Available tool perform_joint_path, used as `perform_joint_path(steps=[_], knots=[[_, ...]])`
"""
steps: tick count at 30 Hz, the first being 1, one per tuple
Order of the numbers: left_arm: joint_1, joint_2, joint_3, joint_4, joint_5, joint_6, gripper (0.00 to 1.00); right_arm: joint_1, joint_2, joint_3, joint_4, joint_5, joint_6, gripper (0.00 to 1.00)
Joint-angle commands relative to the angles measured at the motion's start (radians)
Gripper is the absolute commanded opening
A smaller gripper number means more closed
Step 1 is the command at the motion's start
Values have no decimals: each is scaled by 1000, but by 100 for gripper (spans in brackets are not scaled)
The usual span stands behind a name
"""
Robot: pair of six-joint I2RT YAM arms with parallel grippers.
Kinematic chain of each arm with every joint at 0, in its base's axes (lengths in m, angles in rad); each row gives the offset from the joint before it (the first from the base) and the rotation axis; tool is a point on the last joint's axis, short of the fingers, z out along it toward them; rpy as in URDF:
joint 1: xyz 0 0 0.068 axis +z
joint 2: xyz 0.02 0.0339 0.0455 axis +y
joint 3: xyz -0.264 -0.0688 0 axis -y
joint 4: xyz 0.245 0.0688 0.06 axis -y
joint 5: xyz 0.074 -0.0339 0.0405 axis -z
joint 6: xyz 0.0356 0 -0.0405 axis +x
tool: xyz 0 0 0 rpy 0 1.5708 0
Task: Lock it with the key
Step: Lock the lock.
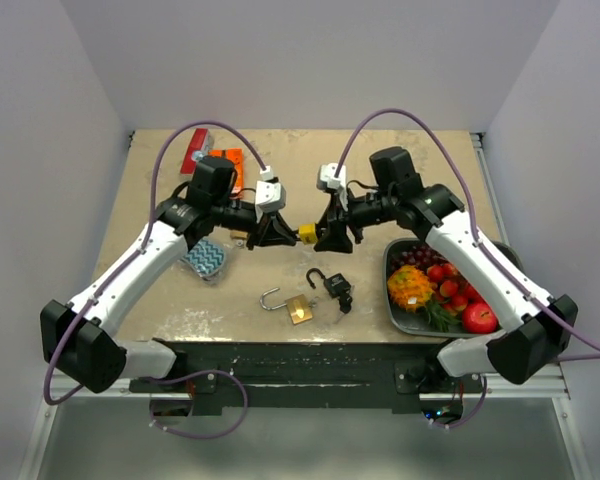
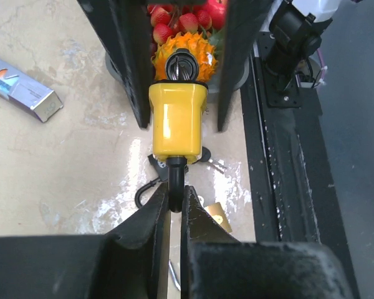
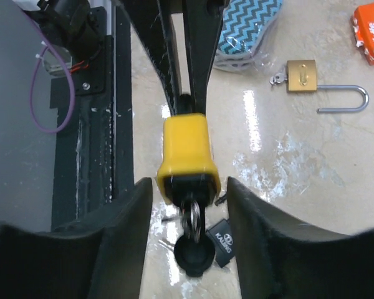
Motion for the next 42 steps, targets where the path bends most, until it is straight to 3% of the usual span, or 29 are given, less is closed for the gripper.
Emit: perform_joint_path(steps=[1,5,8,10,15,20,24,42], knots=[[54,-36,25,-28,92,194,0,-93,-21,84,-74,-99,-19,64],[79,-31,16,-24,101,196,0,-127,-72,110,-103,-72,-6,84],[85,-22,26,-25,110,202,0,-127,-104,104,-134,-36,-34,84],[85,-13,40,-45,118,228,0,-128,-112,95,-161,-3,-89,81],[85,6,68,-80,153,275,0,-127,-149,39,-157,23,-121,63],[82,22,86,-79,170,283,0,-127,-144,16,-73,-15,-46,57],[61,29,91,-74,146,292,0,-116,-110,27,-14,-67,29,44],[44,30,94,-47,133,265,0,-33,-52,24,0,-44,2,20]])
